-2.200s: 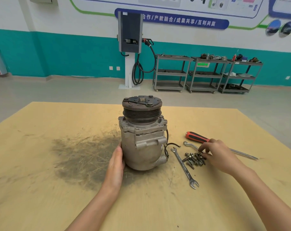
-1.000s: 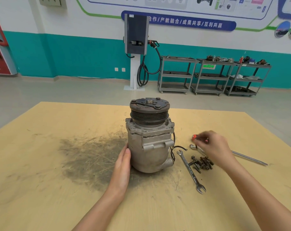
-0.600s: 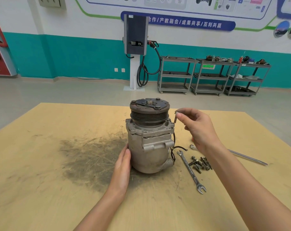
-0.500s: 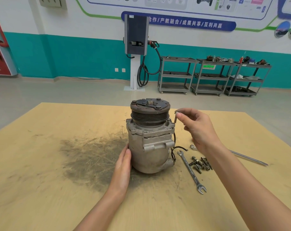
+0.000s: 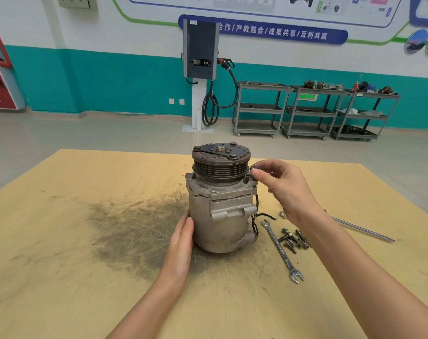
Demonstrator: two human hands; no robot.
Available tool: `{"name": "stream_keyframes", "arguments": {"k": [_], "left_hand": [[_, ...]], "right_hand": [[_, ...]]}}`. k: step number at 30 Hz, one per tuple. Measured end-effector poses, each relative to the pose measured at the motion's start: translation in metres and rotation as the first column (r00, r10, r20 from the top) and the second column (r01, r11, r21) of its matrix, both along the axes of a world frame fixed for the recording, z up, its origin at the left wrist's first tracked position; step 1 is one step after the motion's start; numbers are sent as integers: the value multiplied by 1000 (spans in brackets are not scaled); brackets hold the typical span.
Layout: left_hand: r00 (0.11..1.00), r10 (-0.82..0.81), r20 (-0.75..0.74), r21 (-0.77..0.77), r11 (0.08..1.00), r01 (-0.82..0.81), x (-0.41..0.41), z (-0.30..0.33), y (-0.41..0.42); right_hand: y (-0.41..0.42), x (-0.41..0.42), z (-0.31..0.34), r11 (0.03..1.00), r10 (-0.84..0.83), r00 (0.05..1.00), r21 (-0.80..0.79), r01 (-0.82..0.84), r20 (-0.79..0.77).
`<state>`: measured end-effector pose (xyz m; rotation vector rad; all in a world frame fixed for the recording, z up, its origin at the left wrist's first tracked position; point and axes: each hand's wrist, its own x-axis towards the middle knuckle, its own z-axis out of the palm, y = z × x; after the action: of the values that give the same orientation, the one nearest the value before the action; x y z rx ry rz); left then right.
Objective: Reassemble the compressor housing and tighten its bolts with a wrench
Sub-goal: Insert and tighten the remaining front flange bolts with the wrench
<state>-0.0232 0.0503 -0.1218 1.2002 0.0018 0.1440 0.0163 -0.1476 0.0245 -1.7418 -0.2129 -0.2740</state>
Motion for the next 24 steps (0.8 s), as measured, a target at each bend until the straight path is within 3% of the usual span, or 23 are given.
{"name": "stream_keyframes", "arguments": {"k": [11, 24], "left_hand": [[1000, 6, -16, -27, 1000, -6, -1, 1, 0], [1000, 6, -3, -21, 1000, -6, 0, 1, 0]], "right_hand": [[-4, -3, -4, 995, -11, 999, -104, 7, -37], [3, -9, -11, 994, -88, 996, -71, 88, 10]]}}
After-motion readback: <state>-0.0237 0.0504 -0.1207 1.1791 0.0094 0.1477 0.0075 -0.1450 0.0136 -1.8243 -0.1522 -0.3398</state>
